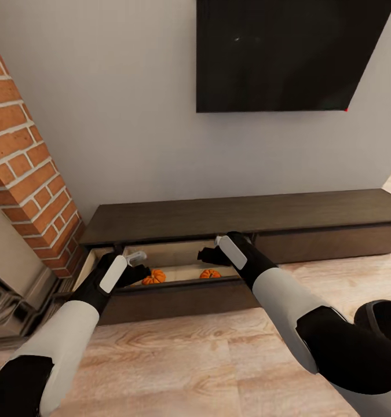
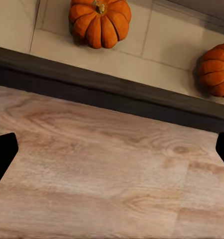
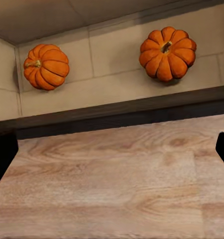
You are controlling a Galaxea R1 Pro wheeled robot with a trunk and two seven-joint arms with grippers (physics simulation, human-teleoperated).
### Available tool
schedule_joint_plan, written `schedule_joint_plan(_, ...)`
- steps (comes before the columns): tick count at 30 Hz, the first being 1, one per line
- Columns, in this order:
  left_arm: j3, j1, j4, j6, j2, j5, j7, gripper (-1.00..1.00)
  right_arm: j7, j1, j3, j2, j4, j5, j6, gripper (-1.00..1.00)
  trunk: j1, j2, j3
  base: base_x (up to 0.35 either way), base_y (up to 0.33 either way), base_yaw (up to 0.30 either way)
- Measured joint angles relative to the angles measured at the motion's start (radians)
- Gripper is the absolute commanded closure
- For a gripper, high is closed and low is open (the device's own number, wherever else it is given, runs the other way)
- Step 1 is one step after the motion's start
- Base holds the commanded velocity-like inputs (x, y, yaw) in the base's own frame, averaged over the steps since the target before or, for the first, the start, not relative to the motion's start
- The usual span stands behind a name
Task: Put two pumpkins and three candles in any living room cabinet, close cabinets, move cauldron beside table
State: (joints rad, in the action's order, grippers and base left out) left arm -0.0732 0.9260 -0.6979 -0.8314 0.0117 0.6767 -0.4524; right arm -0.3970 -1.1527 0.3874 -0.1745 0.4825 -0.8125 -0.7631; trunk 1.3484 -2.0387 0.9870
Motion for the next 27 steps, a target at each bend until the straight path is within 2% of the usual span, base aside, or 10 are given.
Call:
schedule_joint_plan(16,-0.002,0.0,0.0,0.0,-0.006,0.001,0.0,-1.0,0.001,0.0,0.001,0.0,0.0,0.0,0.0,-1.0,0.0,0.0,0.0,-0.331,0.0,0.0)
schedule_joint_plan(27,-0.001,-0.001,-0.002,0.002,-0.013,0.0,0.002,-1.0,0.001,0.0,-0.001,0.0,-0.001,-0.001,0.002,-1.0,0.018,-0.035,0.016,-0.035,0.0,0.0)
